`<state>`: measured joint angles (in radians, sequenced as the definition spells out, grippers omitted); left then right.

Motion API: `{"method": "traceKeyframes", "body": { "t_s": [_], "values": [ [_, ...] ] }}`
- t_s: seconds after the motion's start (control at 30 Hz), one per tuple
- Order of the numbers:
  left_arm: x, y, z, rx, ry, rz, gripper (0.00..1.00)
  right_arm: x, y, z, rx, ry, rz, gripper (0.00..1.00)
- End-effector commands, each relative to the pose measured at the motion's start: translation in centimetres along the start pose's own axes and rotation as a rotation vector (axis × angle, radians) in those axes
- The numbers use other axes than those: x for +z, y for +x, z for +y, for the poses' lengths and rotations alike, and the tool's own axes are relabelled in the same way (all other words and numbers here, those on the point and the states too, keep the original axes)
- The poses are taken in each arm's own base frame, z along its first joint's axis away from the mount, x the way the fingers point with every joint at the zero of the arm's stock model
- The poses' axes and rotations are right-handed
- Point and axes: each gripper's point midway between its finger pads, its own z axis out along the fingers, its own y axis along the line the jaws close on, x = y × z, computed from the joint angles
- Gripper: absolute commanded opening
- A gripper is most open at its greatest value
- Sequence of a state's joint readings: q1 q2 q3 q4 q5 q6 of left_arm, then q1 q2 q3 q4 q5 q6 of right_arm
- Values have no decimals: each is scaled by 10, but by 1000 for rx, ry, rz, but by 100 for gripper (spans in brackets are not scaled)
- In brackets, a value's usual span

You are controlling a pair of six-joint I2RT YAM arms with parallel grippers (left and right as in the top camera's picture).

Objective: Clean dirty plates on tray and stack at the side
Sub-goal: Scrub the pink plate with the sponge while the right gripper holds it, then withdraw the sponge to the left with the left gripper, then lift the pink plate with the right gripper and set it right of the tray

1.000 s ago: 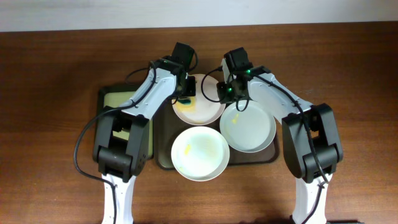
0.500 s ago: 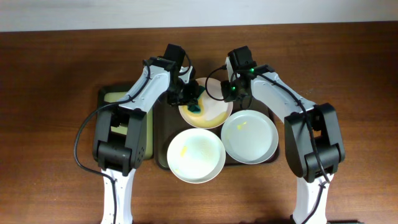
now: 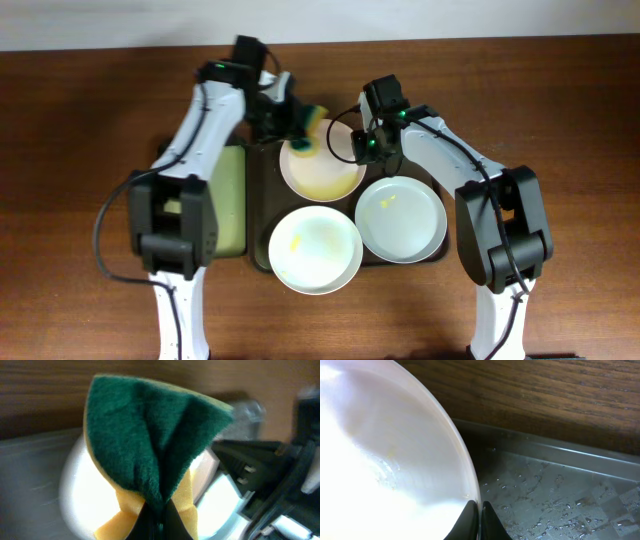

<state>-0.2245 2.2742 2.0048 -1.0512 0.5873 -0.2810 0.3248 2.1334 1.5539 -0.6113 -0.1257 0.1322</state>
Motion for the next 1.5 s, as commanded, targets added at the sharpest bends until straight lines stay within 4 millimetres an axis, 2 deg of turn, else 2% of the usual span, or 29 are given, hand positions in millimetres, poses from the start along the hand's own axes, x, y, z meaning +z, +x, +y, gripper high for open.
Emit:
{"method": "traceKeyframes", "body": {
  "t_s": [0.0,0.03,0.07,0.1,0.13,0.2,0.23,0.27,0.3,0.33,0.37,0.43,0.53,0.6,0.67,0.73,0.77,0.87,0.97,1.07,1.2,1.3,1.37,1.47],
  "values": [
    [-103,-7,66,-55,-374,-163,0,11,10,2,5,0,35,32],
    [-132,10,96,-118,-517,-144,0,11,11,1,5,0,37,41],
    [-152,28,117,-168,-614,-102,0,11,12,1,6,1,43,43],
    [-168,45,133,-215,-679,-60,0,11,14,1,6,2,48,43],
    [-177,53,138,-234,-701,-42,0,11,15,2,6,2,52,42],
    [-197,59,126,-225,-704,-84,0,11,17,1,7,3,61,32],
    [-220,64,122,-256,-752,-153,0,13,19,1,9,4,72,27],
    [-257,75,117,-315,-839,-258,0,14,22,0,10,6,81,24],
    [-279,91,102,-336,-834,-314,0,15,25,0,12,7,93,16],
    [-291,108,94,-351,-831,-323,0,15,26,-1,13,7,97,4],
    [-298,121,89,-385,-829,-329,0,14,26,-1,41,10,99,4],
    [-315,133,77,-377,-812,-390,0,10,21,-1,78,11,90,4],
    [-348,161,53,-341,-777,-514,0,-21,-5,7,91,9,78,4],
    [-356,175,48,-319,-772,-541,0,-51,-20,14,100,10,80,4],
    [-355,188,49,-317,-773,-540,0,-80,-24,19,126,15,111,4],
    [-348,197,54,-324,-781,-511,0,-90,-19,26,148,-21,145,4],
    [-344,198,57,-327,-785,-496,0,-92,-15,43,172,-116,176,4],
    [-342,198,58,-329,-787,-488,0,-95,-12,60,193,-212,201,4],
    [-345,193,58,-325,-789,-513,0,-93,-10,66,222,-193,206,4],
    [-363,200,73,-420,-911,-576,0,-86,-10,85,195,-110,172,4],
    [-384,207,85,-497,-1013,-649,0,-79,-6,147,48,-9,62,4],
    [-386,209,87,-523,-1003,-661,0,-79,-9,187,-31,33,-56,4],
    [-386,209,87,-523,-1001,-660,0,-82,-15,199,-70,90,-140,4],
    [-386,209,87,-523,-1001,-660,0,-97,-38,220,-179,208,-347,4]
  ]
}}
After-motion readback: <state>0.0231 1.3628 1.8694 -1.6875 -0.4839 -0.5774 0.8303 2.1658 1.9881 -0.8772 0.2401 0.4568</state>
